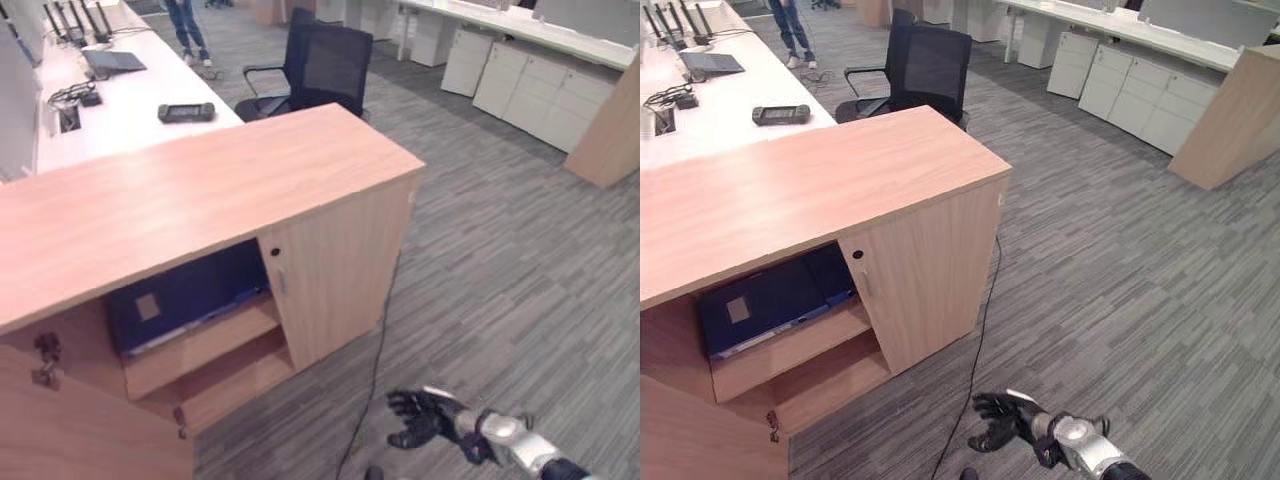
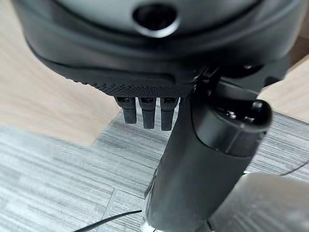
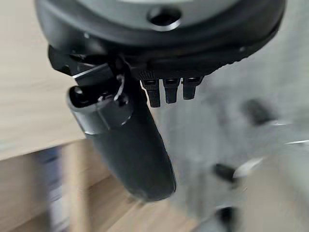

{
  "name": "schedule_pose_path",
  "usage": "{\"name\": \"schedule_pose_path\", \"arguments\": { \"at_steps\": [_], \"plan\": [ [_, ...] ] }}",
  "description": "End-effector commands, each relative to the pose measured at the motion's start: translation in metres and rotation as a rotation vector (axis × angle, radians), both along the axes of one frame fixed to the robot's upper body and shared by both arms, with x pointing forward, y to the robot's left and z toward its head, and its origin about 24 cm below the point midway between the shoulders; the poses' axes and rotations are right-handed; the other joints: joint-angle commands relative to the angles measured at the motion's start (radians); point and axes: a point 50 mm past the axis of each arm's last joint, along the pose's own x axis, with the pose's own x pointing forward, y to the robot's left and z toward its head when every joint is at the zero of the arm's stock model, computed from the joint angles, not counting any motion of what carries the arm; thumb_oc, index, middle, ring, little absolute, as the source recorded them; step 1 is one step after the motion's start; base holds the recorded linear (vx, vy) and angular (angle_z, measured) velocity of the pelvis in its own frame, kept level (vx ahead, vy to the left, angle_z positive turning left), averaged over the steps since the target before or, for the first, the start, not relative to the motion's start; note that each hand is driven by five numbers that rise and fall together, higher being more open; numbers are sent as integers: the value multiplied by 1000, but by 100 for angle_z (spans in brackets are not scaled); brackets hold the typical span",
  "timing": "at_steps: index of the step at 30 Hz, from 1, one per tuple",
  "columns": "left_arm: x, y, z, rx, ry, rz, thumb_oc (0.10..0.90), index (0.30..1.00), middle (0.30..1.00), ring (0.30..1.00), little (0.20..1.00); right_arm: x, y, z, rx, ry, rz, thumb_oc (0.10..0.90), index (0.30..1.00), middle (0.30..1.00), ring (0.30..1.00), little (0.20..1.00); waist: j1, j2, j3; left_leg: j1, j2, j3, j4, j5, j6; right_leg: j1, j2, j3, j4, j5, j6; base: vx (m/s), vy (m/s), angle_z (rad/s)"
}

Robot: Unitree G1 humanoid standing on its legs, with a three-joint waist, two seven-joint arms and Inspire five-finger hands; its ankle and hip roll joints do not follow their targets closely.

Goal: Put the empty folder in the office cabinet

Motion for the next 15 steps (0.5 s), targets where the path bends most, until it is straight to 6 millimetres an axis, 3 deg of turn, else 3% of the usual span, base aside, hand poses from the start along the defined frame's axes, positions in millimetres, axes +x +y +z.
{"name": "schedule_pose_path", "arguments": {
  "at_steps": [1, 3, 4, 6, 10, 15],
  "plan": [
    [-2, 13, 3, 35, 2, 114, 800, 900, 900, 900, 900, 19, 66, -11, -188, -94, 280, 800, 900, 900, 900, 900, 37, -71, -4, -32, -26, -96, 74, -81, -19, 110, -18, -47, -172, 47, 91, 57, -113, 41],
    [1, 13, 3, 50, -1, 115, 800, 900, 900, 900, 900, -1, 63, -29, -296, 2, 255, 800, 900, 900, 900, 900, 63, -74, -1, -44, -29, -145, 67, -71, -19, 120, -19, -89, -168, 35, 85, 70, -95, 118],
    [3, 10, 2, 49, -6, 119, 800, 900, 900, 900, 900, -18, 56, -38, -321, 90, 144, 800, 900, 900, 900, 900, 94, -65, -1, -44, -24, -197, 58, -80, -28, 138, -11, -120, -164, 11, 88, 97, -80, 163],
    [5, 8, 2, 42, -16, 133, 800, 900, 900, 900, 900, -28, 52, -42, -331, 141, 62, 800, 900, 900, 900, 900, 125, -62, 3, -56, -29, -236, 55, -71, -31, 144, -12, -161, -159, 0, 85, 56, -56, 143],
    [2, 8, 2, 50, -26, 152, 800, 900, 900, 900, 900, -39, 48, -46, -329, 181, -51, 800, 900, 900, 900, 900, 183, -59, 15, -81, -32, -309, 54, -54, -38, 160, -9, -231, -155, -22, 79, 12, -42, 89],
    [-9, 13, 1, 64, -2, 205, 800, 900, 900, 900, 900, -48, 49, -49, -318, 192, -64, 800, 900, 900, 900, 900, 214, -63, 5, -87, -28, -356, 45, -39, -50, 177, -1, -270, -155, -40, 70, 35, -13, 54]
  ]
}}
